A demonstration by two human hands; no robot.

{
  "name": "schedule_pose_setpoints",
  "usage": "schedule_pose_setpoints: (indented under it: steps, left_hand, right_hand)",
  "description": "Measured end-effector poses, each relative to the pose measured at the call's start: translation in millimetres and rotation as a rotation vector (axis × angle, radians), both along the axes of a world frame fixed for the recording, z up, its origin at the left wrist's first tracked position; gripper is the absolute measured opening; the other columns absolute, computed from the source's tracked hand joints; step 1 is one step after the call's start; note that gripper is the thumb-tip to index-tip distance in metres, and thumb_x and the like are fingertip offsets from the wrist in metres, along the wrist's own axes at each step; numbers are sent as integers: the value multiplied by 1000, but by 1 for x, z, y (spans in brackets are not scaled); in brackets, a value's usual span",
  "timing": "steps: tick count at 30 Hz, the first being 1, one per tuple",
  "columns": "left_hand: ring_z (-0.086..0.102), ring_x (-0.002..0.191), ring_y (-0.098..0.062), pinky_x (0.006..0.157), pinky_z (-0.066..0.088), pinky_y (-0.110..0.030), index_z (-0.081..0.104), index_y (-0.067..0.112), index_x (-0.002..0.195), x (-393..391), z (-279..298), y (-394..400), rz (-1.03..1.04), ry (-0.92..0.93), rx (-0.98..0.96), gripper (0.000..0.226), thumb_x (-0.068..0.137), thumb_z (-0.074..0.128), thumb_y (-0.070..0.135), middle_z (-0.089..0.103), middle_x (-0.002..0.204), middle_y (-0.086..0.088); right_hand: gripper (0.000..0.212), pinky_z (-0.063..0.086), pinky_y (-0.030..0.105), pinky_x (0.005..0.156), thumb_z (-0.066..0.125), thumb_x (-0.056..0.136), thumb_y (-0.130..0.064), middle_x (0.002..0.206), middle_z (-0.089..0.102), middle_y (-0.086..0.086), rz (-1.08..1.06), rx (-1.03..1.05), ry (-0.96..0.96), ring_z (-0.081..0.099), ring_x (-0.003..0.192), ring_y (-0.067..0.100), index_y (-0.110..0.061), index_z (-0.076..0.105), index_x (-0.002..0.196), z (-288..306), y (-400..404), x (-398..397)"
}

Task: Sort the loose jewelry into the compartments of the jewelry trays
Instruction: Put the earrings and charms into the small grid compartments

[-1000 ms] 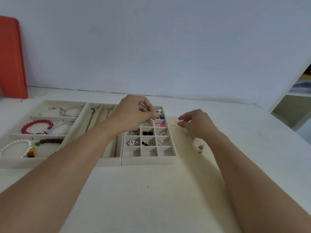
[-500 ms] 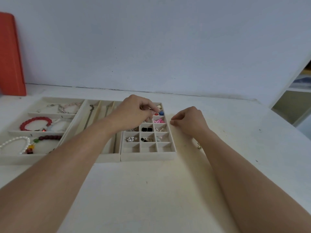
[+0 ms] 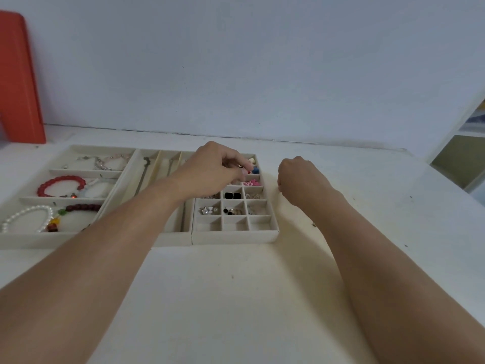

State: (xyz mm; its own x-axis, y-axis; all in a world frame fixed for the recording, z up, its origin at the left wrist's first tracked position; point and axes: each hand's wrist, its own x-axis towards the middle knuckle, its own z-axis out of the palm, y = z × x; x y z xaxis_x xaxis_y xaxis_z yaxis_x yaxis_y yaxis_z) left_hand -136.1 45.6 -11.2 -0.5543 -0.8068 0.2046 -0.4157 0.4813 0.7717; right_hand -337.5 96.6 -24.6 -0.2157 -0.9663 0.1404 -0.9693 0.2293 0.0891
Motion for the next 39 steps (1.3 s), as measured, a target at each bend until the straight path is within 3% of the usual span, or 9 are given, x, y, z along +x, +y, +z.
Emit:
schedule_pose_setpoints:
  steps: [3, 7, 17, 20, 25, 29, 32, 35, 39]
  left_hand:
    - [71, 84, -32, 80, 58, -42, 80, 29, 94, 1, 1, 1, -8, 0, -3, 13, 90, 73, 19, 76, 79, 11]
    - [68, 86, -43, 81, 57, -54, 80, 28, 93, 1, 2, 1, -24, 8, 1, 13, 90, 73, 17, 76, 80, 6]
    - [59, 69, -34, 56, 47, -29, 79, 31, 92, 1, 3, 2, -23, 4, 21, 14, 90, 73, 19, 77, 82, 7]
    - [58, 57, -15, 54, 43, -19, 80, 29, 94, 2, 4, 3, -22, 0, 15, 13, 90, 72, 18, 77, 82, 6]
    - [68, 82, -35, 75, 55, -45, 80, 27, 93, 3, 6, 4, -24, 2, 29, 13, 89, 73, 17, 77, 82, 3]
    - [68, 86, -29, 71, 53, -31, 80, 26, 92, 3, 6, 3, -24, 3, 41, 12, 89, 73, 16, 77, 82, 6]
    - [59, 63, -10, 53, 44, -16, 80, 25, 93, 2, 6, 3, -22, 11, 51, 12, 89, 74, 16, 77, 83, 5]
    - [58, 59, -4, 47, 39, -9, 80, 24, 93, 2, 6, 4, -17, 13, 53, 11, 89, 74, 16, 77, 83, 8]
    - [63, 62, 2, 49, 39, -5, 80, 26, 92, 2, 6, 6, -12, -9, 47, 11, 89, 74, 18, 74, 75, 22]
  right_hand:
    - [34, 26, 27, 46, 59, 86, 6, 70, 38, 3, 14, 3, 13, 36, 55, 15, -12, 38, 66, 2, 0, 4]
    - [34, 25, 27, 45, 61, 87, 1, 71, 38, 3, -5, -2, -12, 37, 56, 16, -13, 38, 66, 5, -1, 3]
    - [33, 29, 28, 49, 64, 88, 0, 77, 44, 6, -25, 15, -66, 37, 57, 18, -9, 39, 69, 10, 0, 2]
    - [35, 25, 28, 47, 54, 86, 11, 73, 36, 5, -18, 17, -31, 34, 57, 17, -10, 34, 67, 9, 3, 8]
    - [35, 29, 29, 50, 57, 87, 8, 72, 34, 4, -27, 19, -16, 35, 59, 17, -11, 35, 68, 11, -1, 10]
    - [35, 27, 27, 46, 64, 85, 4, 72, 38, 4, -47, 21, -29, 36, 57, 16, -11, 38, 68, 11, -2, 9]
    - [30, 29, 25, 46, 66, 83, 1, 74, 44, 6, -74, 15, -86, 41, 57, 18, -9, 43, 68, 11, 0, 9]
    - [7, 53, 32, 54, 64, 80, 1, 90, 65, 17, -76, -15, -172, 61, 66, 30, 0, 67, 87, 15, 3, 4]
    - [29, 63, 43, 70, 61, 81, 0, 97, 68, 11, -39, -13, -298, 70, 74, 31, -12, 74, 104, 16, 9, -6]
